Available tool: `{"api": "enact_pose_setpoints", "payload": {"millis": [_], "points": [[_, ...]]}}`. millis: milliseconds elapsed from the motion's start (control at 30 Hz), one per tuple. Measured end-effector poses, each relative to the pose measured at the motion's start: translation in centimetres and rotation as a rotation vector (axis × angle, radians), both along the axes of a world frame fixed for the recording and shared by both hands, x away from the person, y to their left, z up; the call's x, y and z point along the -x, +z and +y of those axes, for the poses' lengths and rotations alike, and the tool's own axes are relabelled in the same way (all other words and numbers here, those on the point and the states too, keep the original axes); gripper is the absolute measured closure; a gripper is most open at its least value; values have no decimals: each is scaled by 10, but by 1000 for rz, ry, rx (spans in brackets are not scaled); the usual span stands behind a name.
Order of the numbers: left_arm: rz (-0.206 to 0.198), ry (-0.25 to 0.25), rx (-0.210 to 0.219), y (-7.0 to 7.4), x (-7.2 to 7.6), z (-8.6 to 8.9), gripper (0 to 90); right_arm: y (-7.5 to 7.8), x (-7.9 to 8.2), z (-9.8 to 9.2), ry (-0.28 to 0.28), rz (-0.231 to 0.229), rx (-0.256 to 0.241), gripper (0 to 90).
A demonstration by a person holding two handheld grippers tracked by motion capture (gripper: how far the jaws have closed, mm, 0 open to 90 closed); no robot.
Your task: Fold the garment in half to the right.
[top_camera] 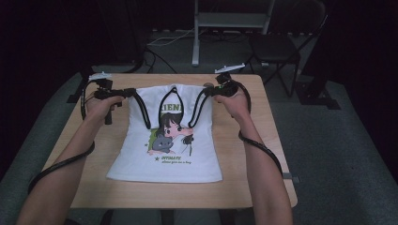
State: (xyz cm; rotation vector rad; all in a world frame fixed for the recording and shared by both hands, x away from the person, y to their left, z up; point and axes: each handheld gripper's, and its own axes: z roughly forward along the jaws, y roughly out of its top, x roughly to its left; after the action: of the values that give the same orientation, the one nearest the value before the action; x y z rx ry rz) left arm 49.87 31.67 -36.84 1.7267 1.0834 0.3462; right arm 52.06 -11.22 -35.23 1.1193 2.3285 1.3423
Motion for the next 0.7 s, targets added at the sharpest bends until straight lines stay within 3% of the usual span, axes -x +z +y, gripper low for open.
{"api": "enact_pose_setpoints", "payload": {"millis": [300,467,700], "points": [[-10,-15,0,3,7,2,820,-2,6,-3,11,1,7,826],[-10,-18,-3,1,12,0,820,-5,9,-2,23,-7,48,826],[1,-17,-37,-6,18,6,820,-11,15,-3,37,-5,72,826]]}}
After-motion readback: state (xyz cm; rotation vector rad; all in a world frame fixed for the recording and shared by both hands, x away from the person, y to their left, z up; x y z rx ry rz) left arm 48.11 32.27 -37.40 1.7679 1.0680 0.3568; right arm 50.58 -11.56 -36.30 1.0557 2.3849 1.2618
